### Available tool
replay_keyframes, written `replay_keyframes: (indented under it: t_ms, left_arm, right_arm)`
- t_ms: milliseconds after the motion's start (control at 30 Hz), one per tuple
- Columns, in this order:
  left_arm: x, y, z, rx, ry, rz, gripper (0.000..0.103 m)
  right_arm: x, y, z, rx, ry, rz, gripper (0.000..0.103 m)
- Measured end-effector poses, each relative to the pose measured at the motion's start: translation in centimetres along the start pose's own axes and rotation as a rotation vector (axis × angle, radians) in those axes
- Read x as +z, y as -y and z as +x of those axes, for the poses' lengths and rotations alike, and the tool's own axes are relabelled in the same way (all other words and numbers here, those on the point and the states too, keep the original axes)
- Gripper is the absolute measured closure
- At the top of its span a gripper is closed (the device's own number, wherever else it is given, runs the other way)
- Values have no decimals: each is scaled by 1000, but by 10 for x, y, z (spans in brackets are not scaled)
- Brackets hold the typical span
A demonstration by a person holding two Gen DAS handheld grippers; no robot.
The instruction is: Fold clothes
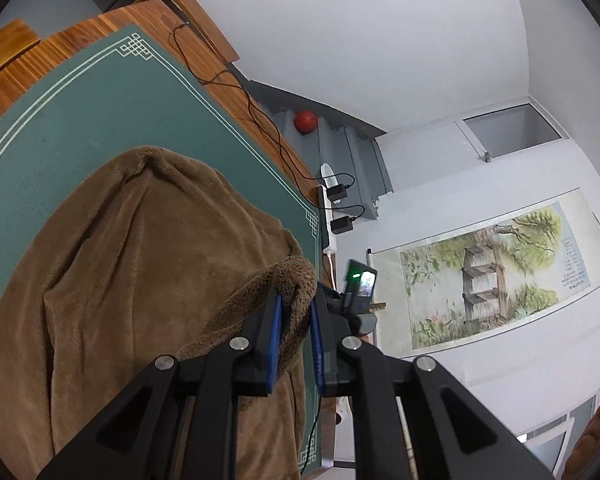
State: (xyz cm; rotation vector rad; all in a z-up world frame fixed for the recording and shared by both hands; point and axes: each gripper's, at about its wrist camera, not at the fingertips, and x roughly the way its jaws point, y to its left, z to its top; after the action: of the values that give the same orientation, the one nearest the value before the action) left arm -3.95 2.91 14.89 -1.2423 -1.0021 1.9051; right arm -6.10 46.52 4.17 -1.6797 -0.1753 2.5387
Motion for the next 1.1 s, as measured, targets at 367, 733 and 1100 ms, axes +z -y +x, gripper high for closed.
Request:
replay_keyframes:
  t_ms: [367,733,1100]
  left_arm:
    - [30,-51,42,107,-23,-48,88]
    - [48,-104,60,258,-28,-97,89]
    - [47,-121,63,275,-44,-130,89]
  right_arm:
    - [-6,85,19,-264,-16,160,17]
    - [-40,31,-59,-45,211,30,15]
    - [-103,13,-33,-158,42,-63,15]
